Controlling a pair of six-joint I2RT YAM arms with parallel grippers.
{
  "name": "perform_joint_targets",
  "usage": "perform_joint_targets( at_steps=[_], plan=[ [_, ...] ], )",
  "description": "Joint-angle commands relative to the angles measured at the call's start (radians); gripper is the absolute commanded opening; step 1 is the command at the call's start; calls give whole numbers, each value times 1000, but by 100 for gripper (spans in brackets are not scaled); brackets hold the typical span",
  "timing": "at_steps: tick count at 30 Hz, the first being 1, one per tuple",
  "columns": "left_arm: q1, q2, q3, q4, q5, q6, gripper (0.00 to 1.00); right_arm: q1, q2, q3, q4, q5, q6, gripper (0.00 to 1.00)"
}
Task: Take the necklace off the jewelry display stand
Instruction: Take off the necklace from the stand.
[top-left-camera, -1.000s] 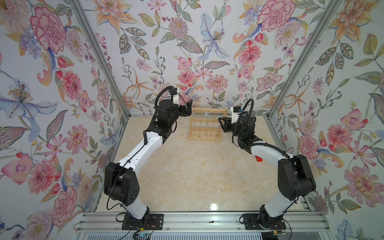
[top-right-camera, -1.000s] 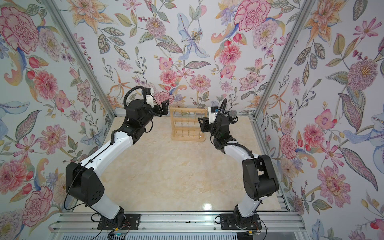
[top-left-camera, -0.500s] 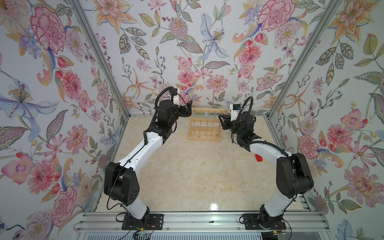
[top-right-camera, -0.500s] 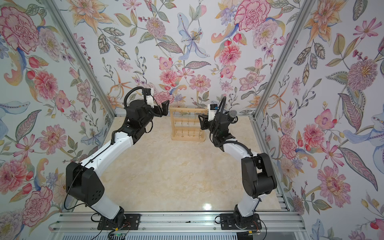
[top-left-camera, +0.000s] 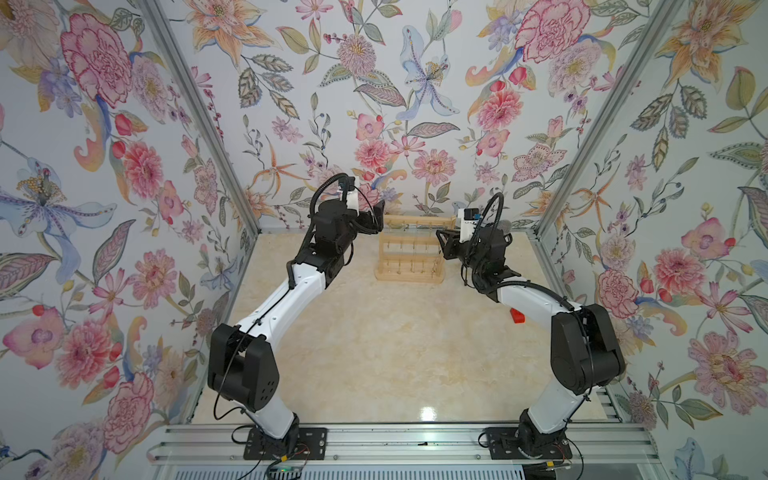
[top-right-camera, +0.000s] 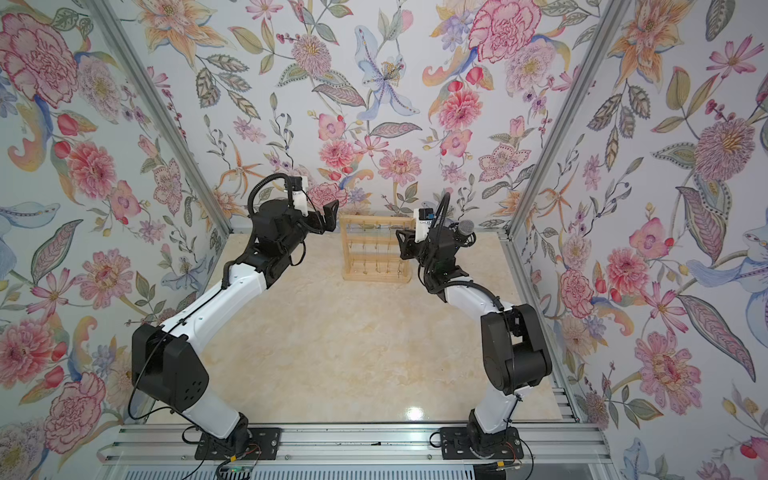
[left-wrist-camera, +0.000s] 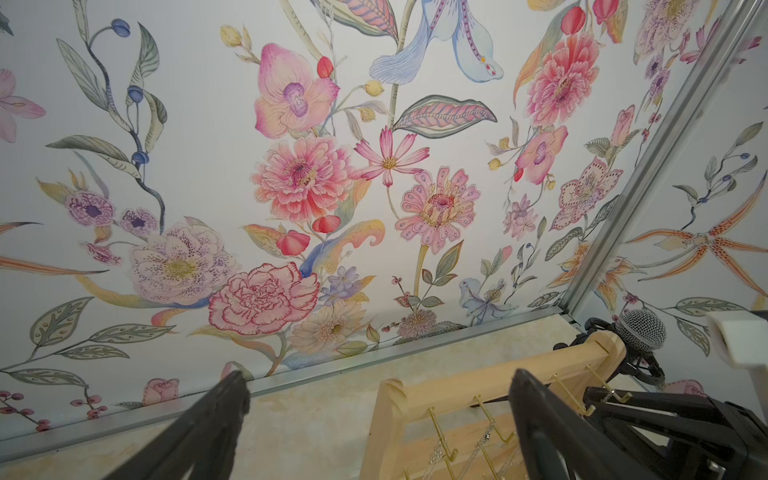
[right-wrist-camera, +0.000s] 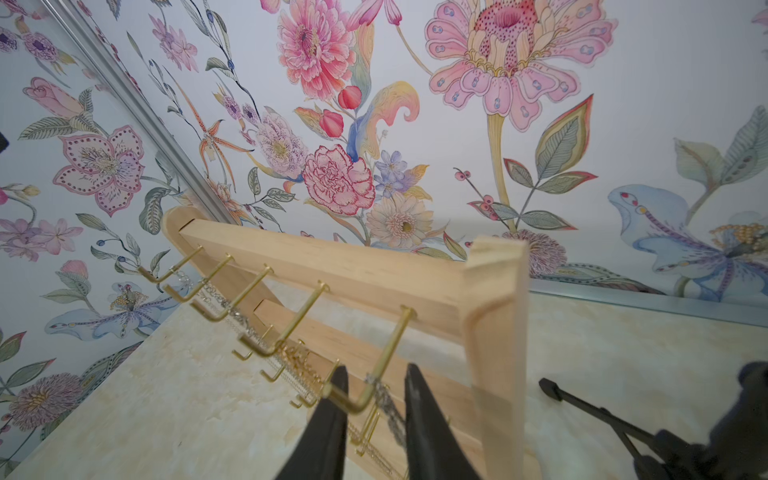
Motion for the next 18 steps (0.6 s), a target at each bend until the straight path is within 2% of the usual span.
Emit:
perform_joint_targets(
  at_steps=[1, 7, 18],
  plan=[
    [2, -11, -8, 22, -10, 22, 99, 5, 17, 28, -7, 10, -22, 24],
    [2, -12, -9, 21, -15, 22, 99, 2, 14, 23, -9, 14, -22, 17],
    [1, -11, -12, 27, -22, 14, 99, 2, 8, 21, -15, 20, -23, 13]
  ],
)
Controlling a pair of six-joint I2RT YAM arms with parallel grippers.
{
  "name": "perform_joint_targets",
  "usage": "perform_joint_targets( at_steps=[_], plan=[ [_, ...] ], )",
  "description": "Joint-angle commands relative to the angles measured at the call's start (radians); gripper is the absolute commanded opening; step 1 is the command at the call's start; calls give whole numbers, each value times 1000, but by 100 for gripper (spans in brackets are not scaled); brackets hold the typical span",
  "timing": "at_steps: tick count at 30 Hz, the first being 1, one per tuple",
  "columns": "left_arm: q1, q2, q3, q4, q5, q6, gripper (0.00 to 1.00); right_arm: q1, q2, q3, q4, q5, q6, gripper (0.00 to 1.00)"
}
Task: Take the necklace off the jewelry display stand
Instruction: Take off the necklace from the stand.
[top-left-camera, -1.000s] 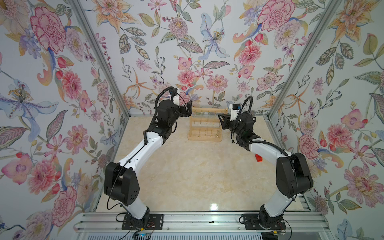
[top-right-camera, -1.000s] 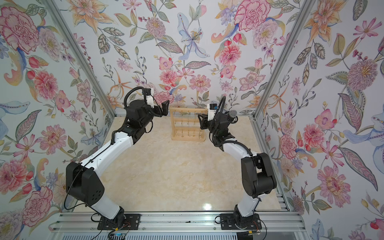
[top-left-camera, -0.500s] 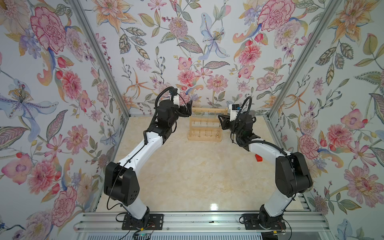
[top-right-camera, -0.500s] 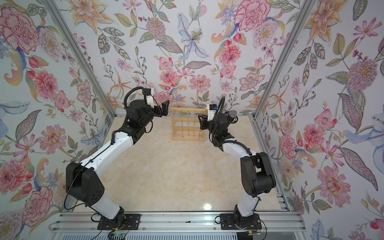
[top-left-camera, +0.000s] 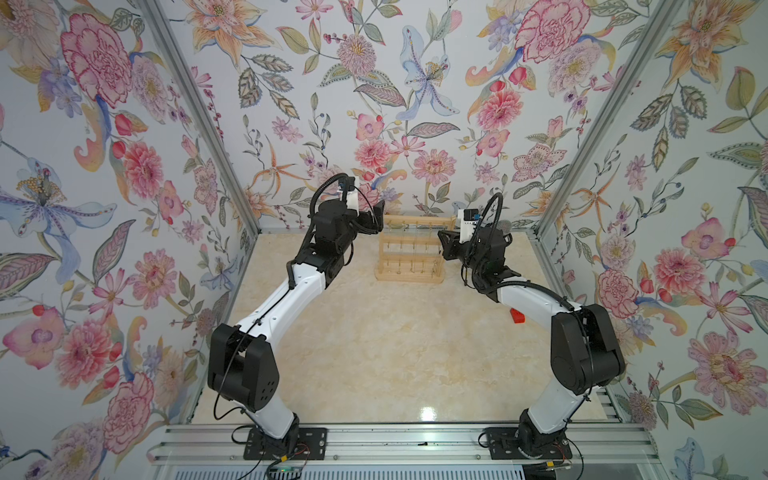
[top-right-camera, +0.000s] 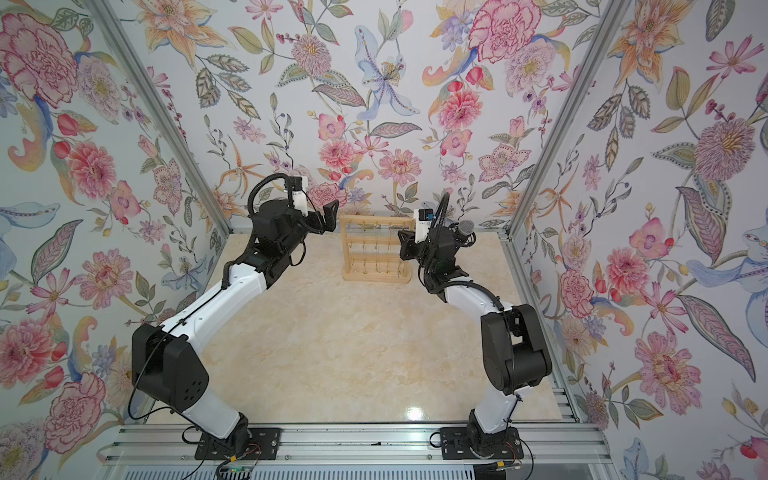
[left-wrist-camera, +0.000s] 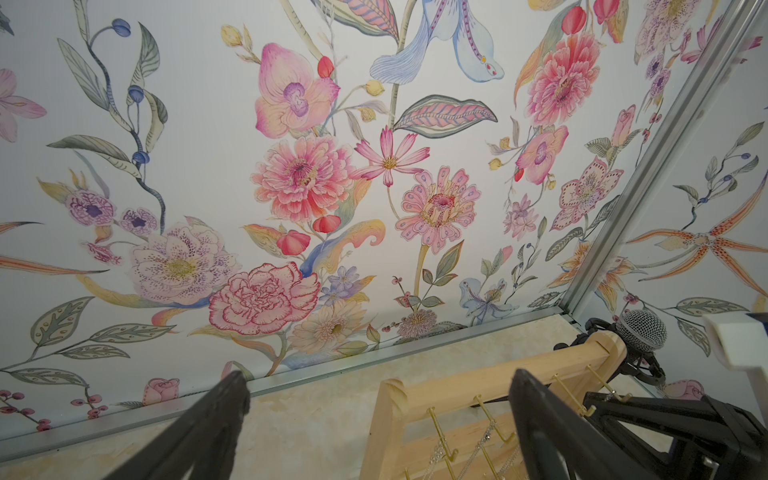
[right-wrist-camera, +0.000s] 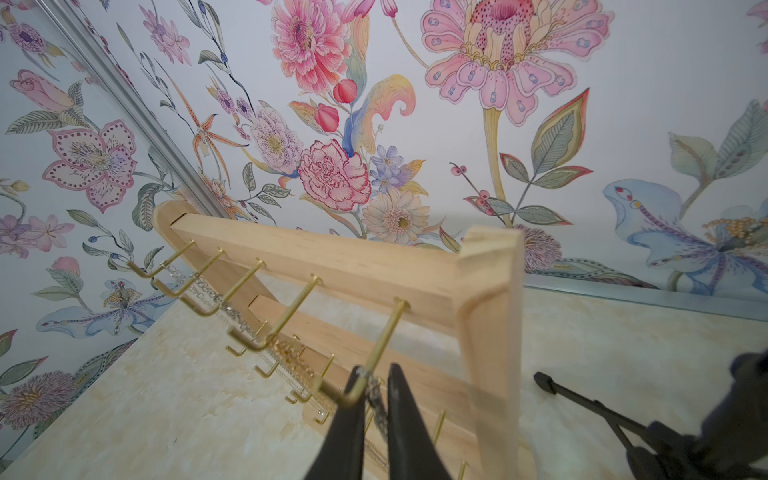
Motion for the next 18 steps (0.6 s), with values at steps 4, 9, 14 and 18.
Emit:
perform_joint_targets(
  at_steps=[4, 9, 14, 18],
  plan=[
    [2, -12, -13, 28, -20, 14, 99, 2, 5, 20, -6, 13, -19, 16],
    [1, -12, -13, 28, -18, 14, 99, 2, -1, 18, -14, 16, -24, 20],
    [2, -10, -14, 31, -17, 12, 99, 1, -7, 8, -11, 18, -25, 20],
    [0, -11, -14, 31, -16, 12, 99, 2, -9, 7, -10, 19, -28, 17]
  ],
)
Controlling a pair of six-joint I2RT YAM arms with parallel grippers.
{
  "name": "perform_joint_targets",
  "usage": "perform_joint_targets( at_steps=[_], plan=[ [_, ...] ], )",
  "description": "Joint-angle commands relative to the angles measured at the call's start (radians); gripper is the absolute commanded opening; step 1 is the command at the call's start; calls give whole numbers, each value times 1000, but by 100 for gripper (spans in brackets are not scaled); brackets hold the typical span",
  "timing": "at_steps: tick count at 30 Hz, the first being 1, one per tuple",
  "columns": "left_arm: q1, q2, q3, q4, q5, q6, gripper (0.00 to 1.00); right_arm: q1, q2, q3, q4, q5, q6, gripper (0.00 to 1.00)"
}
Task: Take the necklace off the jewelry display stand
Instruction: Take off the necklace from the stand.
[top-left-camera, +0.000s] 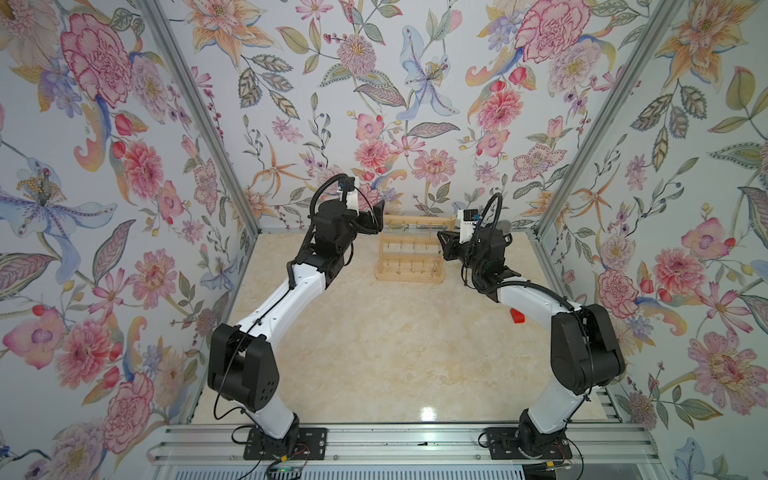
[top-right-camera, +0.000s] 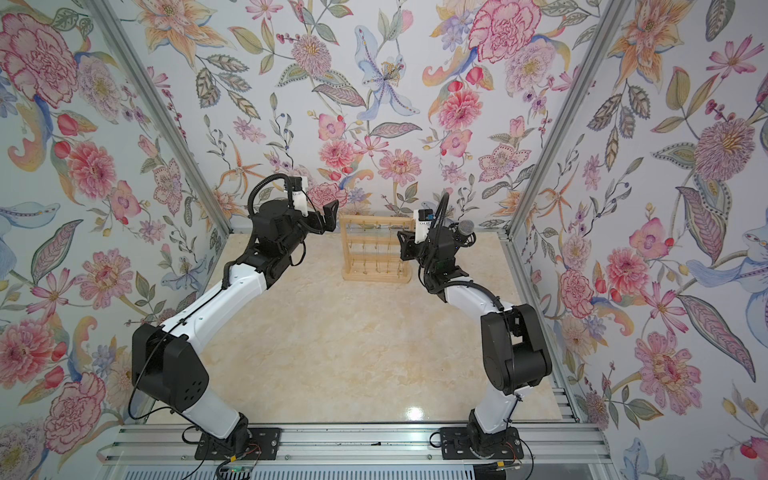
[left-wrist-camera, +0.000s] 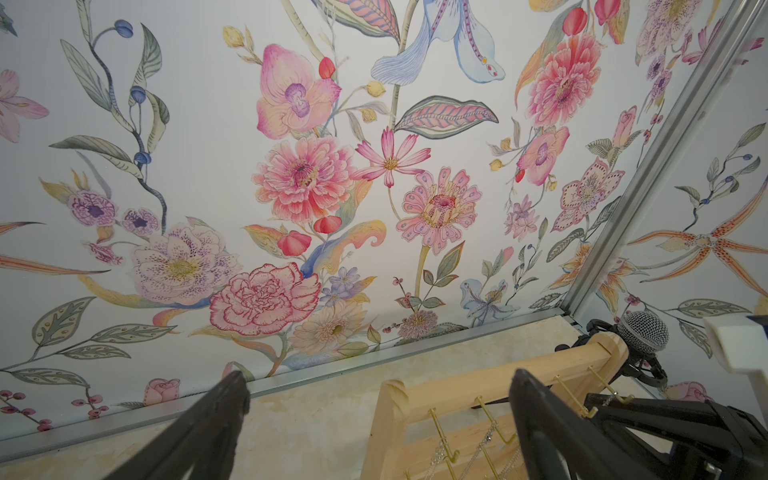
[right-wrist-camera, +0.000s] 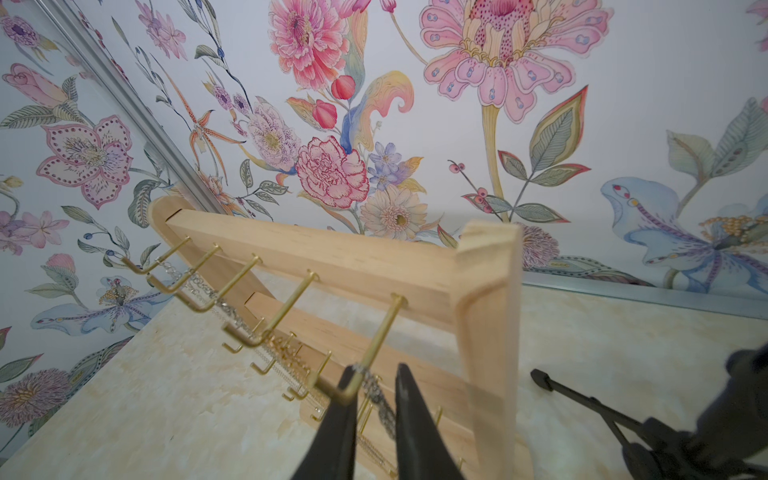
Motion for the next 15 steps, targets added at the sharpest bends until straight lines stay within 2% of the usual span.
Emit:
perform_joint_targets(
  at_steps=[1, 15],
  plan=[
    [2, -11, -10, 24, -16, 11, 99, 2, -9, 8, -3, 17, -20, 16],
    [0, -10, -11, 25, -15, 11, 99, 2, -16, -2, 5, 24, -24, 8]
  ],
)
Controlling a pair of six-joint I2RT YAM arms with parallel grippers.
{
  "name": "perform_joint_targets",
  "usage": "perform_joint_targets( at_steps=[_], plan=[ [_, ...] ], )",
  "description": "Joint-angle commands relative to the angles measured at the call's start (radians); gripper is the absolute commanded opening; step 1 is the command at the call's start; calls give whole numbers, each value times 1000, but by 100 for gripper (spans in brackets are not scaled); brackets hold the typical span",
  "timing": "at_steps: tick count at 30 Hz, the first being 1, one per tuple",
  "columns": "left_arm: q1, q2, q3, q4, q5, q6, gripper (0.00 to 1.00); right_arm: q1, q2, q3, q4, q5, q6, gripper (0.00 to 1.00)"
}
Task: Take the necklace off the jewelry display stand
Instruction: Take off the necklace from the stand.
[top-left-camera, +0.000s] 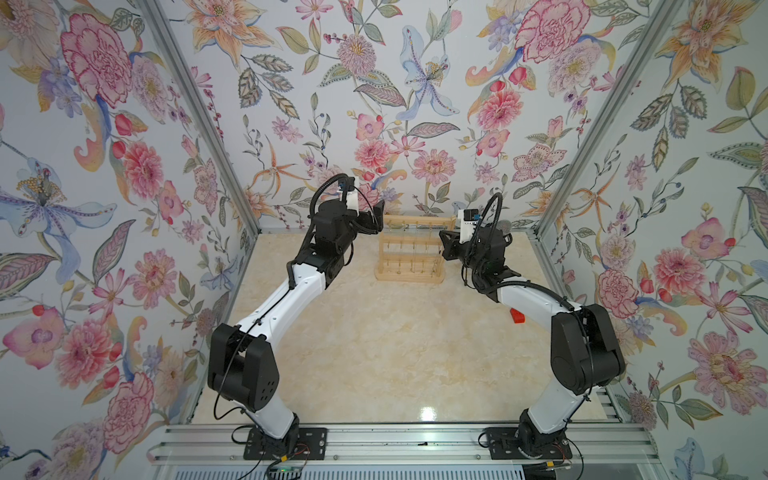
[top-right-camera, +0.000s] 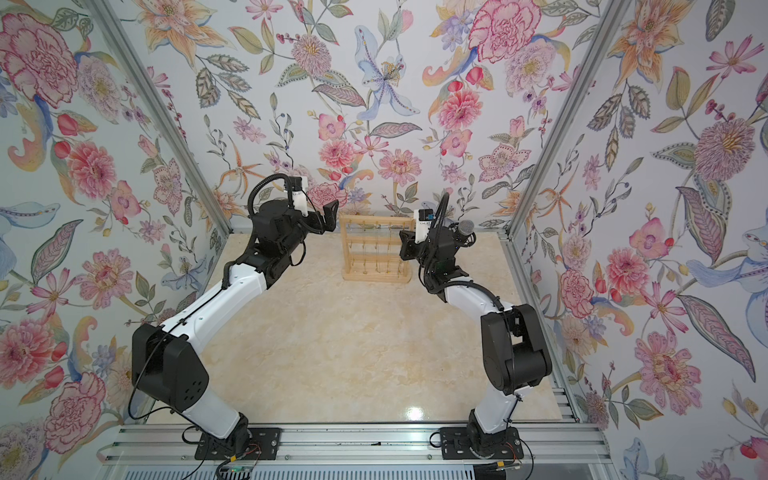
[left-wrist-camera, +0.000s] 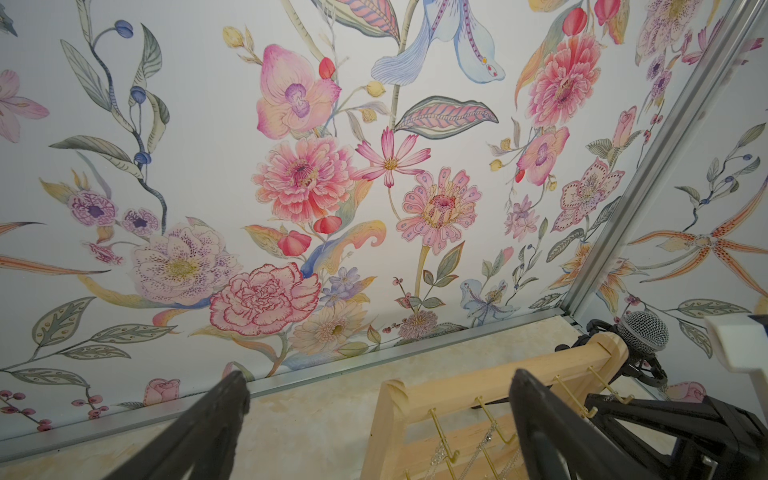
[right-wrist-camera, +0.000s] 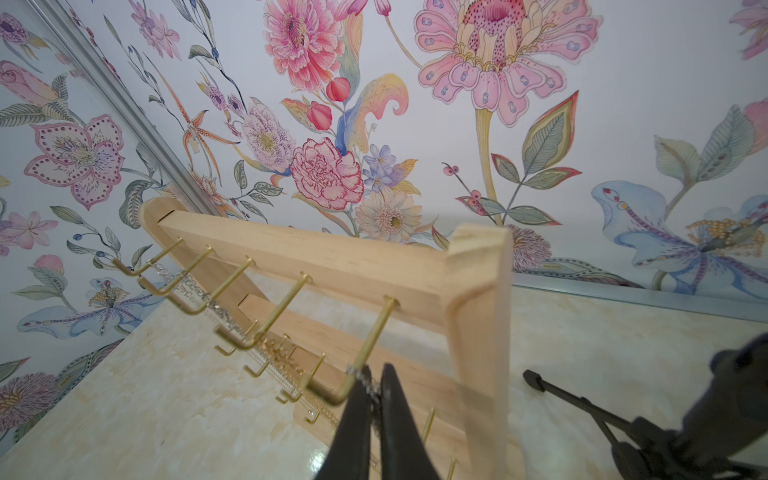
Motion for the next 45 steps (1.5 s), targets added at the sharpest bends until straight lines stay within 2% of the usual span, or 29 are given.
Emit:
perform_joint_targets(
  at_steps=[1, 27, 45],
  plan=[
    [1, -10, -11, 24, -16, 11, 99, 2, -16, -1, 5, 10, -15, 7],
    [2, -7, -12, 29, -12, 10, 99, 5, -66, 10, -40, -12, -56, 0],
    [2, -15, -17, 31, -16, 11, 99, 7, -83, 41, -74, -43, -45, 0]
  ],
)
